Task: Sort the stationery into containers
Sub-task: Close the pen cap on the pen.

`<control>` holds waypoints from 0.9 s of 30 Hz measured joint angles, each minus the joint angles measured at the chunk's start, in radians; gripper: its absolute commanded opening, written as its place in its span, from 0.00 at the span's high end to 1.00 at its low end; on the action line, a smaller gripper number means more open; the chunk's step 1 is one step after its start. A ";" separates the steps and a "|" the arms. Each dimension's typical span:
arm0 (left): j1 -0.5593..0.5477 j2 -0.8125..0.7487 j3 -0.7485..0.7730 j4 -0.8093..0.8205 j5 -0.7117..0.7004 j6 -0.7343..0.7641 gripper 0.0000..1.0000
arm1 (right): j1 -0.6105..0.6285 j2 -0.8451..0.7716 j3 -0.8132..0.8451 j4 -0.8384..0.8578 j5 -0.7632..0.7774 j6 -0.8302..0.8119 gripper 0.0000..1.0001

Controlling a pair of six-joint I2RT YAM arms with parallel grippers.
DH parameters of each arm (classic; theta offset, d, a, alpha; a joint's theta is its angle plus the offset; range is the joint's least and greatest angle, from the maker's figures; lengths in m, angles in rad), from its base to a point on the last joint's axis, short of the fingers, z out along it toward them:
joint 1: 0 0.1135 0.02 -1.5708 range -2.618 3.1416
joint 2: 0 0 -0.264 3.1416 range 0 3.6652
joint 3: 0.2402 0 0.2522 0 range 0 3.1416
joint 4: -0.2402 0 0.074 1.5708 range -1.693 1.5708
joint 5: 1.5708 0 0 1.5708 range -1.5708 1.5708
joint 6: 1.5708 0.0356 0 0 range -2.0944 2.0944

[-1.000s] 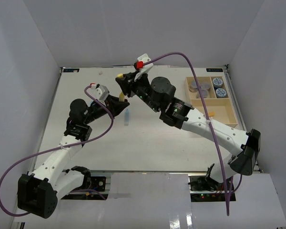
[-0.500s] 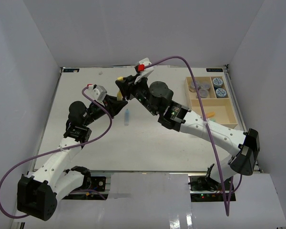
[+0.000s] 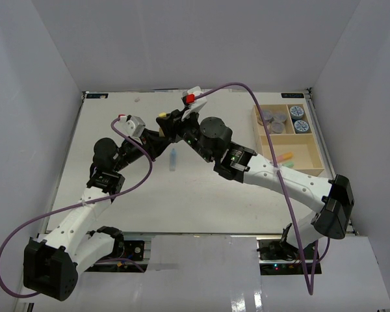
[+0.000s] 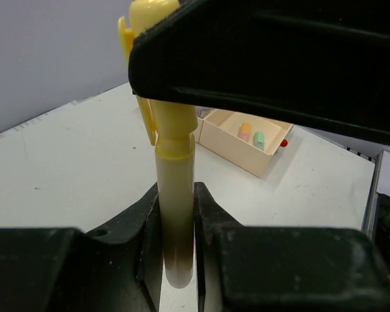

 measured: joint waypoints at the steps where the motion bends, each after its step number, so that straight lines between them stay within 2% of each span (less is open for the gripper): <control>1: 0.000 0.000 0.000 0.001 0.000 -0.001 0.86 | 0.001 0.000 -0.002 0.004 0.000 0.002 0.92; 12: 0.000 -0.002 -0.039 0.053 0.001 -0.045 0.86 | 0.027 -0.001 -0.055 0.071 0.054 0.016 0.91; 27: -0.002 -0.030 -0.069 0.072 0.000 -0.068 0.86 | 0.060 -0.014 -0.098 0.113 0.117 0.020 0.84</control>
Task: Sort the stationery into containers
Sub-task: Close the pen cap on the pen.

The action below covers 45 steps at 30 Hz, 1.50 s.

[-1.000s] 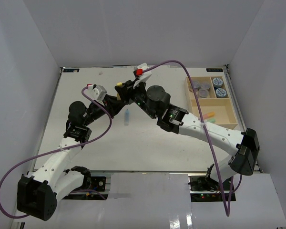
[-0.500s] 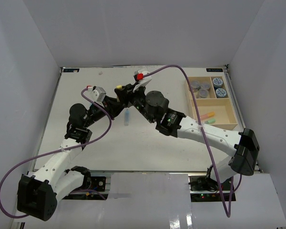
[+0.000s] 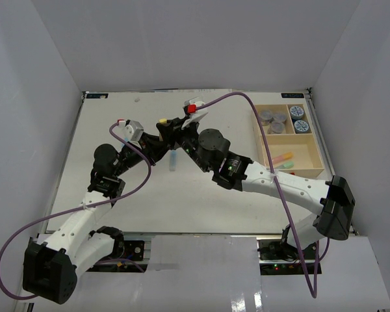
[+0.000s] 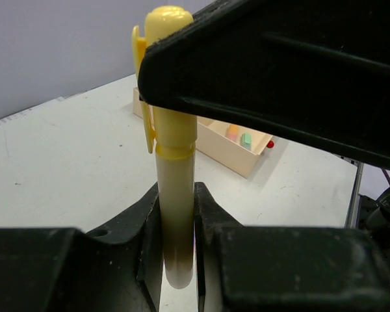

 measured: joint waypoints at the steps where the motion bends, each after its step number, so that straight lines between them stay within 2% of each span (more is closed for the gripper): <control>1: 0.000 0.000 0.000 -0.001 0.000 0.000 0.86 | 0.000 0.000 0.000 0.000 0.000 0.000 0.84; 15: 0.002 -0.035 -0.001 -0.065 -0.001 0.039 0.86 | 0.005 0.000 0.023 -0.075 -0.013 0.031 0.82; 24: 0.002 -0.035 -0.001 -0.080 0.005 0.042 0.86 | 0.005 -0.002 0.022 -0.087 -0.016 0.042 0.69; 35: 0.000 -0.034 -0.001 -0.060 0.043 0.043 0.86 | 0.006 -0.043 -0.017 -0.072 -0.026 0.043 0.62; 41: 0.002 -0.034 -0.001 -0.007 0.031 0.043 0.86 | 0.018 -0.046 -0.039 -0.109 -0.064 0.030 0.53; 45: 0.003 -0.029 -0.001 -0.001 0.033 0.045 0.86 | 0.017 -0.046 -0.047 -0.107 -0.070 0.027 0.41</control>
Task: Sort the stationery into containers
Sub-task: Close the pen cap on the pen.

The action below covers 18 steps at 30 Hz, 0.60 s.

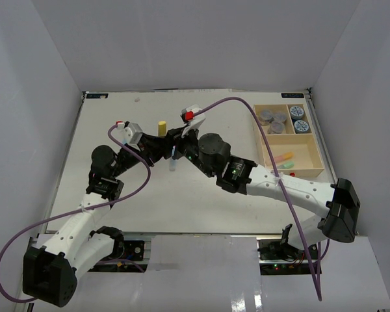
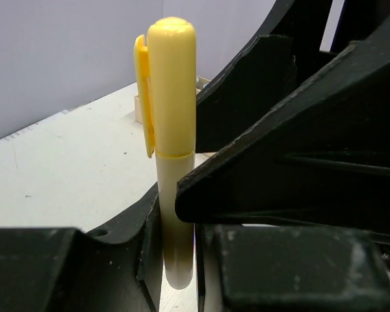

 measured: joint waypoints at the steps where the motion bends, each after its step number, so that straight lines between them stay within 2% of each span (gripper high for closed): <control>1: 0.001 0.001 0.000 0.000 0.001 0.000 0.86 | 0.000 0.000 0.000 0.001 -0.001 0.000 0.40; 11: 0.003 0.006 0.000 0.002 0.000 0.002 0.86 | 0.000 -0.041 -0.022 -0.006 -0.023 -0.004 0.22; 13: 0.003 0.006 0.000 0.002 0.000 0.002 0.86 | 0.000 -0.069 -0.043 -0.022 -0.034 -0.006 0.15; 14: 0.003 0.006 0.000 0.003 0.000 0.002 0.86 | 0.001 -0.089 -0.060 -0.033 -0.044 -0.010 0.06; 15: 0.003 0.006 0.000 0.003 0.001 0.002 0.86 | 0.002 -0.107 -0.079 -0.043 -0.049 -0.012 0.02; 16: 0.003 0.006 0.000 0.003 0.003 0.002 0.86 | 0.002 -0.127 -0.098 -0.056 -0.053 -0.018 0.02; 17: 0.003 0.008 0.003 0.003 0.010 0.002 0.86 | 0.003 -0.151 -0.121 -0.065 -0.057 -0.028 0.09; 18: 0.003 0.011 0.006 0.002 0.016 0.003 0.86 | 0.003 -0.172 -0.142 -0.077 -0.058 -0.039 0.10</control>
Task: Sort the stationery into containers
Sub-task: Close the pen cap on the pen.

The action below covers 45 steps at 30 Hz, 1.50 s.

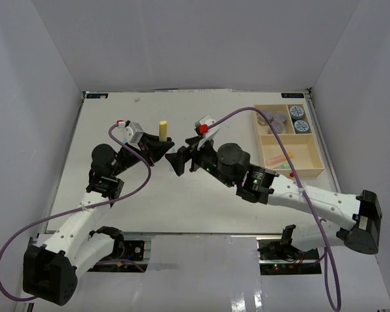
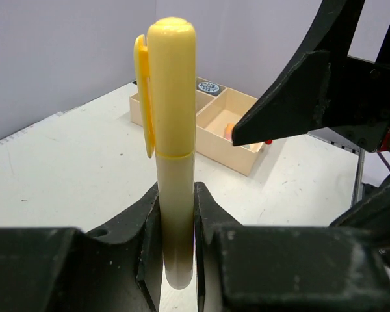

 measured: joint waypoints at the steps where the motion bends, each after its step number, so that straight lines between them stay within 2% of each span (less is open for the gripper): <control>1: 0.000 0.004 0.004 0.000 0.009 0.002 0.86 | 0.000 -0.025 -0.018 -0.010 -0.001 -0.013 0.10; 8: 0.000 0.053 0.050 -0.008 0.147 0.002 0.85 | -0.055 -0.179 -0.049 -0.039 -0.082 -0.142 0.10; 13: 0.000 0.082 0.082 -0.009 0.261 -0.009 0.85 | -0.205 -0.213 -0.013 -0.037 -0.320 -0.193 0.09; 17: 0.000 0.085 0.091 -0.019 0.320 -0.013 0.85 | -0.295 -0.155 0.069 -0.035 -0.504 -0.204 0.00; 19: 0.000 0.085 0.096 -0.027 0.336 -0.013 0.85 | -0.306 -0.106 0.117 -0.034 -0.587 -0.208 0.00; 20: 0.000 0.085 0.098 -0.031 0.343 -0.012 0.85 | -0.309 -0.079 0.141 -0.035 -0.624 -0.211 0.06; 25: 0.000 0.086 0.099 -0.042 0.355 -0.011 0.85 | -0.311 0.061 0.253 -0.035 -0.779 -0.219 0.12; 29: 0.000 0.086 0.099 -0.046 0.355 -0.009 0.85 | -0.311 0.133 0.283 -0.026 -0.855 -0.222 0.23; 34: 0.000 0.086 0.099 -0.046 0.359 -0.009 0.85 | -0.311 0.198 0.311 -0.025 -0.905 -0.224 0.37; 36: 0.000 0.086 0.099 -0.046 0.360 -0.008 0.85 | -0.311 0.212 0.319 -0.026 -0.917 -0.223 0.40; 45: 0.000 0.086 0.099 -0.046 0.368 -0.008 0.85 | -0.311 0.218 0.338 -0.013 -0.954 -0.220 0.64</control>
